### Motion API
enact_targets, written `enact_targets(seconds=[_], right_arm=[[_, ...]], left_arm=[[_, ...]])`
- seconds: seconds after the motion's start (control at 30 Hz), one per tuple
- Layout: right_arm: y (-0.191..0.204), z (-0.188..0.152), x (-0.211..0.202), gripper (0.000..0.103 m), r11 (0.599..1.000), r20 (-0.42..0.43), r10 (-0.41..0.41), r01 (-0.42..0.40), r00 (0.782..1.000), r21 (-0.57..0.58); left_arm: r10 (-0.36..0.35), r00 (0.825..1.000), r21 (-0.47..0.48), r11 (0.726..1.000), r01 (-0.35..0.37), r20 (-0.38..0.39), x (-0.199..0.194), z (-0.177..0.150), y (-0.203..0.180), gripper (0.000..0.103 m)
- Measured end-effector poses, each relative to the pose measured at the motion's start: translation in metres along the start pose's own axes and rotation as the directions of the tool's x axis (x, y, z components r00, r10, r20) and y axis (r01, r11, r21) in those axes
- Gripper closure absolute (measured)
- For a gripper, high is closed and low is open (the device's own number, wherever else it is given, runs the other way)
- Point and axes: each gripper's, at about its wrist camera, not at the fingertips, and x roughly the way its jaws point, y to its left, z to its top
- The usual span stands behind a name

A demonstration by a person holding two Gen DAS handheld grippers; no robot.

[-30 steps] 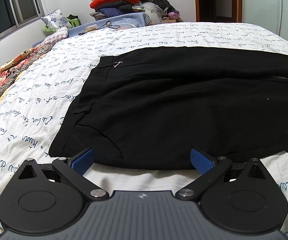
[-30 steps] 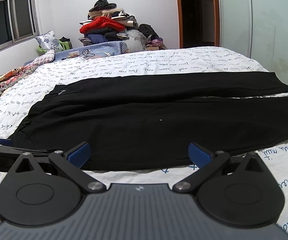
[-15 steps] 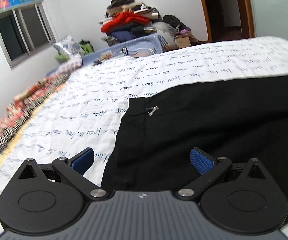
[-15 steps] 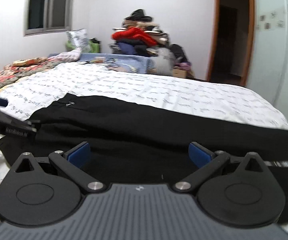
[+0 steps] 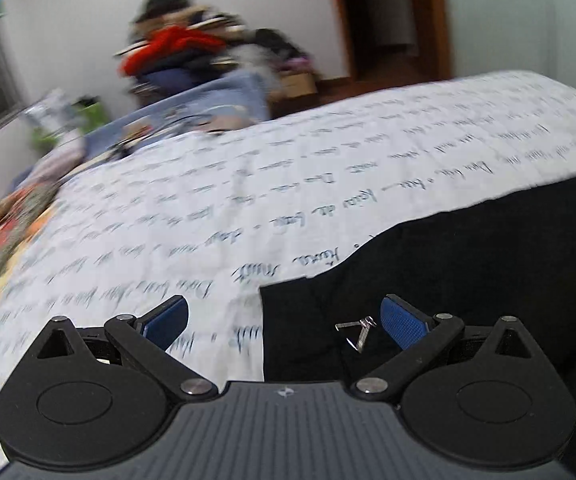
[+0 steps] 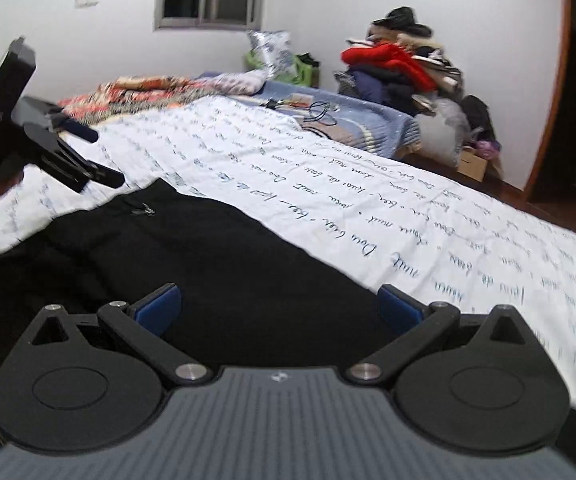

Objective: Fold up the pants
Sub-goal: 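Lower both grippers onto the black pants edge and close on the fabric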

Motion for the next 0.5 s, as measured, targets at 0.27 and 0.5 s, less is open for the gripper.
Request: enact_targets(seconds=[0.27, 0.5], right_arm=[[-0.043, 0.013, 0.067, 0.001, 0.995, -0.112, 0.063, -0.071, 0.992, -0.069], [-0.073, 0.007, 0.110, 0.008, 0.990, -0.206, 0.136, -0.139, 0.969, -0.003]], left_arm=[[-0.142, 0.990, 0.126, 0.982, 0.142, -0.013, 0.053, 0.004, 0.013, 0.000], [-0.254, 0.966, 0.094, 0.962, 0.258, -0.051, 0.085, 0.001, 0.022, 0.002]])
